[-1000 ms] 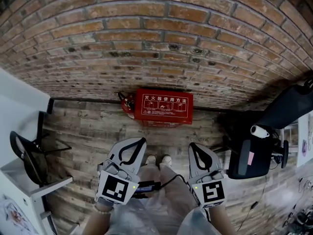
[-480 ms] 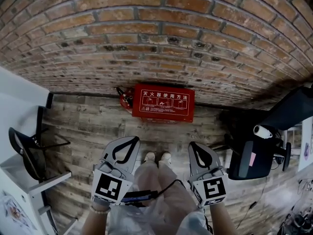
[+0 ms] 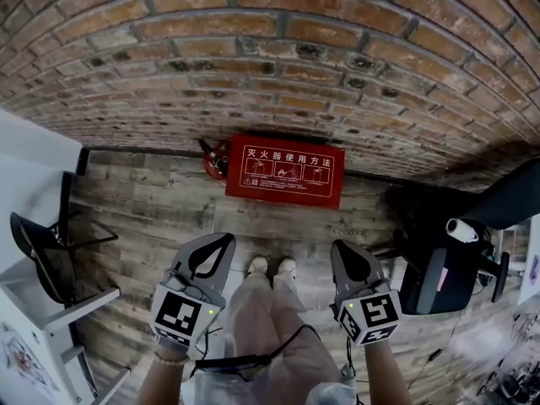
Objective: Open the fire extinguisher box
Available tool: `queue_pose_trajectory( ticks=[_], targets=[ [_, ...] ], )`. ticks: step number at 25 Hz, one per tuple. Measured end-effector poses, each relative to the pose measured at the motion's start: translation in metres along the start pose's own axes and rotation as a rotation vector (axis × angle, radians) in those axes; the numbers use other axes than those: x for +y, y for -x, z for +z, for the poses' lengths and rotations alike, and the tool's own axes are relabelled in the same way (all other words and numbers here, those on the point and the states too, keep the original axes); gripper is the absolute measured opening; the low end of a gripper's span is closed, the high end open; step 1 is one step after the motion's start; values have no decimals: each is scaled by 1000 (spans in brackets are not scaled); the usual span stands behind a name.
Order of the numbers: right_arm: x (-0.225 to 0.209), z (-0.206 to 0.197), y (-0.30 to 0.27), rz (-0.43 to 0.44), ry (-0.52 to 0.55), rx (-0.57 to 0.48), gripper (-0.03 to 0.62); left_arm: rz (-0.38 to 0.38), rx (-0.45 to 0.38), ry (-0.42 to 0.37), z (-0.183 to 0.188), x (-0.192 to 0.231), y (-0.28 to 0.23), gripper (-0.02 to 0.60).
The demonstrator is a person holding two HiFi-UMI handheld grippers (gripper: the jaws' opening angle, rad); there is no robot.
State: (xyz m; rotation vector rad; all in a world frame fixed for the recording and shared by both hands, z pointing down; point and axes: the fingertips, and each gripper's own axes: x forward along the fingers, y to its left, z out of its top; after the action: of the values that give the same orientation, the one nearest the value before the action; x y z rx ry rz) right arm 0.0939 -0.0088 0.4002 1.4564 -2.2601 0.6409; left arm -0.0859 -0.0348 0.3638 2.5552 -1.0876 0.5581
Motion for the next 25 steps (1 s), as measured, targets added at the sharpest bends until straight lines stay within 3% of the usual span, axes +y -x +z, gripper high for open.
queue_pose_trajectory(
  ticks=[4, 6, 9, 12, 18, 25],
  targets=[
    [-15, -23, -22, 13, -87, 26, 5, -4, 34, 99, -31, 15, -19, -5],
    [-20, -36, -32, 32, -142, 38, -4, -4, 33, 205, -45, 20, -28, -5],
    [-26, -55, -52, 61, -219, 60, 35, -1, 21, 358, -64, 30, -42, -8],
    [-33, -74, -69, 81, -296, 83, 67, -6, 34, 400, -85, 33, -62, -8],
    [-36, -111, -101, 118, -427, 132, 122, -16, -29, 596, -118, 39, -93, 110],
    [-39, -144, -135, 152, -568, 138, 162, 7, -50, 765, -162, 53, -131, 128]
  ],
)
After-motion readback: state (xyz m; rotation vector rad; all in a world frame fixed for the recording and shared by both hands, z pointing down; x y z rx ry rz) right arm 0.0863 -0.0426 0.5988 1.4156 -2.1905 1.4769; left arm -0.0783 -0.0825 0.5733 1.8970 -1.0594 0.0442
